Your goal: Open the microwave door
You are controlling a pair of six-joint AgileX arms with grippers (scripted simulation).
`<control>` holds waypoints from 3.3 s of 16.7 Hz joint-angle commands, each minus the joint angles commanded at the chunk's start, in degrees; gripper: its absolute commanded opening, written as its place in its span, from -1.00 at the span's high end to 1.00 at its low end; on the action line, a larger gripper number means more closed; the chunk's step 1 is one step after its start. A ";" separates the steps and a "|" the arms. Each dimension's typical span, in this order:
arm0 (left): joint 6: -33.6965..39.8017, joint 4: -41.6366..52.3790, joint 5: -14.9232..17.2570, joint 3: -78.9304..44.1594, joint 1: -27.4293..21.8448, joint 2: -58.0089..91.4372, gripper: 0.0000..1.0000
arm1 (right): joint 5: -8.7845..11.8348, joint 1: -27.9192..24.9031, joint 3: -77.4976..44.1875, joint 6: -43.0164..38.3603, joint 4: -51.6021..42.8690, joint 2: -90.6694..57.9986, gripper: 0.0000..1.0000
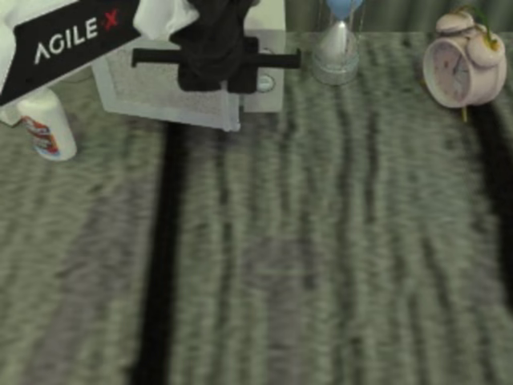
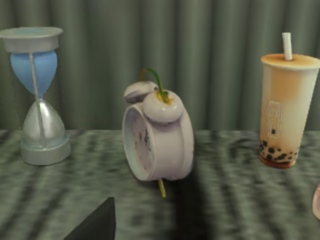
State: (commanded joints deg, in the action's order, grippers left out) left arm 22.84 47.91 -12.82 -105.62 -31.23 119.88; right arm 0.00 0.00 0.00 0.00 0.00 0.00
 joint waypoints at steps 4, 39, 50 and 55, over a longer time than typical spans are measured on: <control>0.00 0.00 0.00 0.00 0.00 0.00 1.00 | 0.00 0.00 0.00 0.00 0.00 0.00 -1.00; -6.27 -3.98 3.28 8.26 0.93 -5.49 1.00 | 0.00 0.00 0.00 0.00 0.00 0.00 -1.00; -6.27 -3.98 3.28 8.26 0.93 -5.49 1.00 | 0.00 0.00 0.00 0.00 0.00 0.00 -1.00; -6.27 -3.98 3.28 8.26 0.93 -5.49 1.00 | 0.00 0.00 0.00 0.00 0.00 0.00 -1.00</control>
State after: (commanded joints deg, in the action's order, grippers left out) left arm 16.57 43.92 -9.55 -97.36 -30.29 114.39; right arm 0.00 0.00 0.00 0.00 0.00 0.00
